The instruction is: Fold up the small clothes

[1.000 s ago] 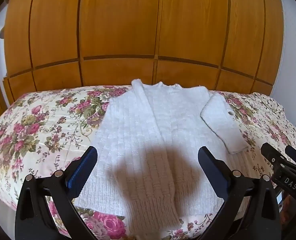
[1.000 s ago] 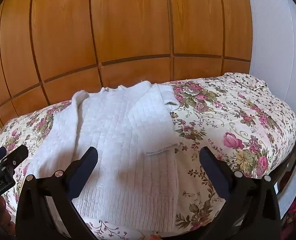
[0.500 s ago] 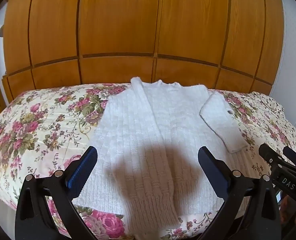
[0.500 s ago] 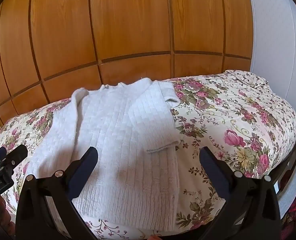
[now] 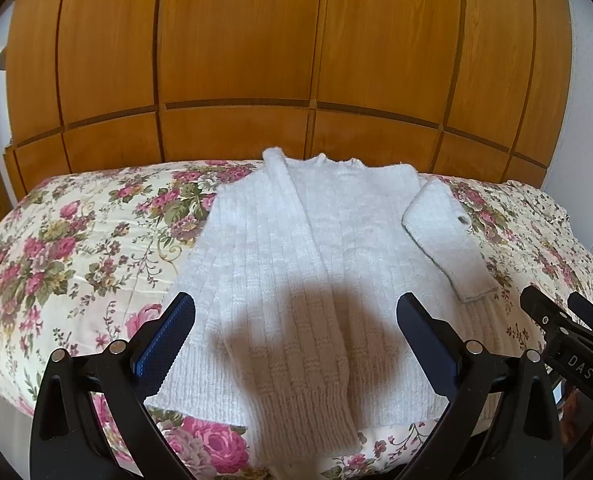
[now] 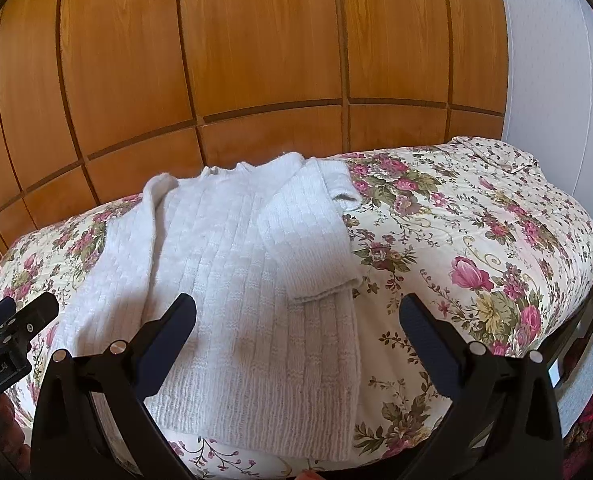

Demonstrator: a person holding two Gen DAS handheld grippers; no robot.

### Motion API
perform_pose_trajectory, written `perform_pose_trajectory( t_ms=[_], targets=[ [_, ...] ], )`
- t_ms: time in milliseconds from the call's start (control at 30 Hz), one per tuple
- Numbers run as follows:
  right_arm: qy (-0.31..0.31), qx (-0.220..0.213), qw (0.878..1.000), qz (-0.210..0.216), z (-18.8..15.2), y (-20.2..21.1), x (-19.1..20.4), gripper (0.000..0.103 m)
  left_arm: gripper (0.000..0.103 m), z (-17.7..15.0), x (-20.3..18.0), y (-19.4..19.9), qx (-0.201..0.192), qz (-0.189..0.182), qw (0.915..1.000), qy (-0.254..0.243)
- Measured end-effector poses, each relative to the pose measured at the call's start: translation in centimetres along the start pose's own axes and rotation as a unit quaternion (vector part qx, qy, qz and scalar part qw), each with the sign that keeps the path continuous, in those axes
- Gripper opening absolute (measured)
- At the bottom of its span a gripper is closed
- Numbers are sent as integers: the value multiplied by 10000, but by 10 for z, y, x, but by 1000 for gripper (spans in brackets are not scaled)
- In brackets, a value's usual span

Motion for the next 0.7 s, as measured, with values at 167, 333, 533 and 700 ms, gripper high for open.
perform_pose_trajectory(
  t_ms=[167, 333, 533, 700],
  targets=[
    [11, 14, 10000, -1, -1, -1, 1, 101, 100, 1, 0, -1, 15, -5, 10000, -11],
    [16, 37, 10000, -6, -1, -2, 1, 101, 100, 1, 1, -1, 32, 3, 10000, -9],
    [-6, 74, 10000, -16, -4, -4, 1, 101, 100, -1, 0, -3, 76, -7, 10000, -17],
    [-21, 118, 9999, -27, -4, -6, -1, 101, 100, -1, 0, -4, 94, -11, 10000, -22]
  ],
)
Point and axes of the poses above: each gripper's, at about its wrist camera, not at the fingertips, and y roughly against the way its jaws point, x to its left, z to its top, the point moved 2 cm from there along -y, roughly the way its jaws point, and after that the axes turned 15 degrees about z, right-handed, at the moved point
